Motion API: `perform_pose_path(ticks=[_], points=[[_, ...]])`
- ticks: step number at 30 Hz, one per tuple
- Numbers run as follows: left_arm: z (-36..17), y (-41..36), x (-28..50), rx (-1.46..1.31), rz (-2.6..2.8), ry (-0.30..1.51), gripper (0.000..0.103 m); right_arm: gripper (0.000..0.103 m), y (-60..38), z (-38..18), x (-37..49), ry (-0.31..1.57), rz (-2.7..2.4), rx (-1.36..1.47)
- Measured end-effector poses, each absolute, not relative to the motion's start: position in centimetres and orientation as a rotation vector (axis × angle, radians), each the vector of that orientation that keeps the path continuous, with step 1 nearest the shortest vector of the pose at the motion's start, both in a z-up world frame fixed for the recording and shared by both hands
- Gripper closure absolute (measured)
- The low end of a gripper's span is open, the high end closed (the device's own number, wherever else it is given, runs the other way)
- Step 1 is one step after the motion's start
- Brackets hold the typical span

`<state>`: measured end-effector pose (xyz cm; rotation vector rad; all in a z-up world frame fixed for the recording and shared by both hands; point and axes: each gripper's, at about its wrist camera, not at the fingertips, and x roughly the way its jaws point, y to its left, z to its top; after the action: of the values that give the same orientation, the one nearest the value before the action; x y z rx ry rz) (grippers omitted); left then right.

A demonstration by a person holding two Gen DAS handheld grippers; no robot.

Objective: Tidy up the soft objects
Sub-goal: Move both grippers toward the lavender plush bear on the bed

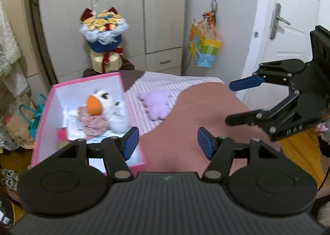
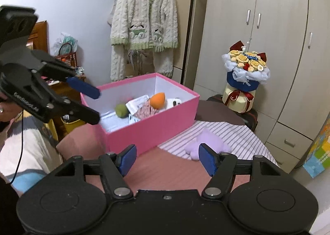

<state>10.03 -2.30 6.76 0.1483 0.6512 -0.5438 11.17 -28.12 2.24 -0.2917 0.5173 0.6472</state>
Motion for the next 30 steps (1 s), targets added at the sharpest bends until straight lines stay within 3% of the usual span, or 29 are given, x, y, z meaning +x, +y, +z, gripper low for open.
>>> perform_pose_path(ticks=[6, 9, 25, 30], points=[[5.6, -5.0, 12.0, 0.121, -0.576, 0.683, 0.040, 0.028, -29.2, 0.4, 11.8, 0.534, 0.634, -0.320], [5.3, -5.8, 13.5, 0.098, -0.571, 0.694, 0.038, 0.021, -29.9, 0.0, 12.4, 0.526, 0.596, -0.357], [2.6, -9.9, 22.5, -0.040, -0.568, 0.758, 0.038, 0.018, -31.4, -4.0, 21.6, 0.559, 0.688, -0.205], [1.5, -11.2, 25.1, -0.048, -0.537, 0.762, 0.040, 0.017, -30.0, -6.4, 25.0, 0.547, 0.592, -0.293]])
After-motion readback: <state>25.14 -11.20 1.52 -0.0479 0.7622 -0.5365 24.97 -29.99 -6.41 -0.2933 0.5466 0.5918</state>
